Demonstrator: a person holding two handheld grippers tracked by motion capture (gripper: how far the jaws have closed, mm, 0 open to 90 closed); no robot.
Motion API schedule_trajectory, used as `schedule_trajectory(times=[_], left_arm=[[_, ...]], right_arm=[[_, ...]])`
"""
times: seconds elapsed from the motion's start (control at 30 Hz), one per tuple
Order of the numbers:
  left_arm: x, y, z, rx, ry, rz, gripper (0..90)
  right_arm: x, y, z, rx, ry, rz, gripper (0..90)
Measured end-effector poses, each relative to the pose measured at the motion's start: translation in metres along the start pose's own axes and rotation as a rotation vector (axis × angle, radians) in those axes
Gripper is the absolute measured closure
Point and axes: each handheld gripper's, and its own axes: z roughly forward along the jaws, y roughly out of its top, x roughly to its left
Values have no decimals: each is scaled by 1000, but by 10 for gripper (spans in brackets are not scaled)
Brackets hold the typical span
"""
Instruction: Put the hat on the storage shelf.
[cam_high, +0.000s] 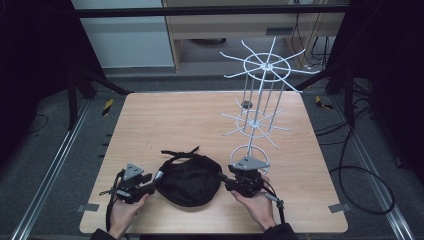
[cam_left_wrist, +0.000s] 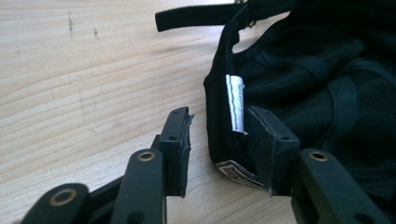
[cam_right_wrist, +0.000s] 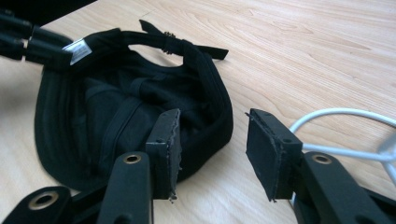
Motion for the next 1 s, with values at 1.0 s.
schedule_trajectory(times=[1.0], left_arm=[[1,-3,8,75,-35,-19,802]], right_arm=[[-4,-8,49,146,-4,65,469]])
